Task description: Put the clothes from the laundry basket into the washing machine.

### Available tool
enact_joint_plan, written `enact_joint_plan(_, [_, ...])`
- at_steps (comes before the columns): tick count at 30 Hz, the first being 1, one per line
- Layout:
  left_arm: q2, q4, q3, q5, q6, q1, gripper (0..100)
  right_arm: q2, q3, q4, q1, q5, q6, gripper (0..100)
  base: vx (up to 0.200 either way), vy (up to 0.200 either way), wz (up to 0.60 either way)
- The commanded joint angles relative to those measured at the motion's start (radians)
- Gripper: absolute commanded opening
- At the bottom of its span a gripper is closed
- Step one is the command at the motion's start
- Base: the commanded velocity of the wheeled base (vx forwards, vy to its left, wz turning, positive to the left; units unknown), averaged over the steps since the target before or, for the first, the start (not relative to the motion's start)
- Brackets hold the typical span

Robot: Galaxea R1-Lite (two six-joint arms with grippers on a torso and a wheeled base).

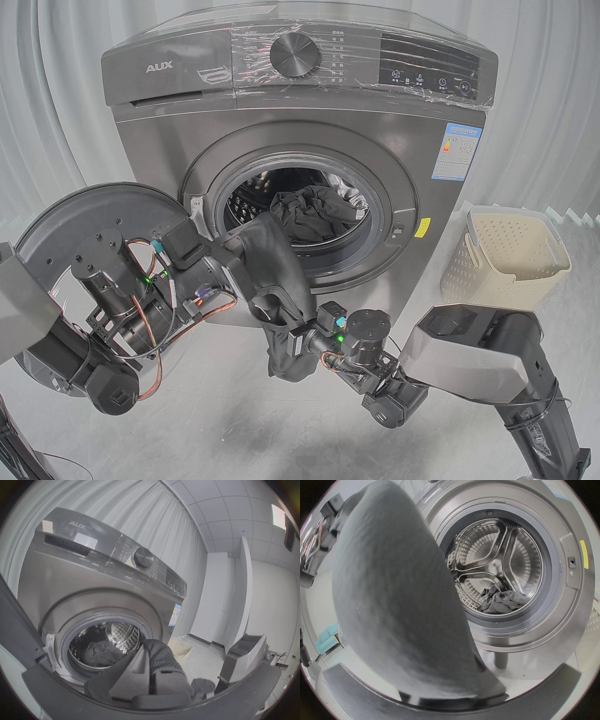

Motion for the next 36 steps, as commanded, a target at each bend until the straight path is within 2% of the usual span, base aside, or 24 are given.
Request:
enact_joint_plan(1, [0.013, -0.001, 0.074, -0.003, 0.005, 0.013, 0, -0.057, 0.041, -0.003, -0.024, -0.001, 0.004, 0, 0.000, 0.000, 0.00])
enact_joint_plan(3, [0.030, -0.002, 0.124, -0.010, 0.008, 0.027, 0, -0.085, 0.064, -0.002, -0.038, -0.002, 0.006, 0, 0.000, 0.000, 0.00])
enact_joint_plan(6, [0.072, -0.004, 0.166, -0.010, 0.032, 0.035, 0, -0.125, 0.076, 0.001, -0.050, -0.005, 0.006, 0, 0.000, 0.000, 0.00])
enact_joint_plan(10, [0.116, -0.006, 0.200, -0.013, 0.043, 0.058, 0, -0.165, 0.081, 0.011, -0.052, -0.007, 0.007, 0, 0.000, 0.000, 0.00])
enact_joint_plan(15, [0.202, -0.007, 0.247, -0.035, 0.089, 0.062, 0, -0.194, 0.073, 0.017, -0.050, -0.019, 0.006, 0, 0.000, 0.000, 0.00])
enact_joint_plan(16, [0.202, -0.007, 0.247, -0.035, 0.089, 0.062, 0, -0.194, 0.073, 0.017, -0.050, -0.019, 0.006, 0, 0.000, 0.000, 0.00])
enact_joint_plan(17, [0.233, -0.009, 0.256, -0.038, 0.106, 0.062, 0, -0.198, 0.072, 0.018, -0.050, -0.019, 0.006, 0, 0.000, 0.000, 0.00])
enact_joint_plan(22, [0.288, -0.009, 0.266, -0.039, 0.117, 0.061, 0, -0.215, 0.067, 0.017, -0.050, -0.019, 0.006, 0, 0.000, 0.000, 0.00])
enact_joint_plan(27, [0.299, -0.009, 0.278, -0.061, 0.137, 0.064, 0, -0.226, 0.065, 0.017, -0.050, -0.019, 0.006, 0, 0.000, 0.000, 0.00])
enact_joint_plan(28, [0.299, -0.009, 0.284, -0.061, 0.137, 0.064, 100, -0.228, 0.067, 0.017, -0.052, -0.019, 0.006, 0, 0.000, 0.000, 0.00])
enact_joint_plan(32, [0.293, -0.009, 0.316, -0.055, 0.129, 0.064, 100, -0.229, 0.061, 0.018, -0.072, -0.019, 0.004, 0, 0.000, 0.000, 0.00])
enact_joint_plan(36, [0.283, -0.010, 0.388, -0.062, 0.137, 0.064, 100, -0.241, 0.052, 0.020, -0.102, -0.015, 0.001, 0, 0.000, 0.000, 0.00])
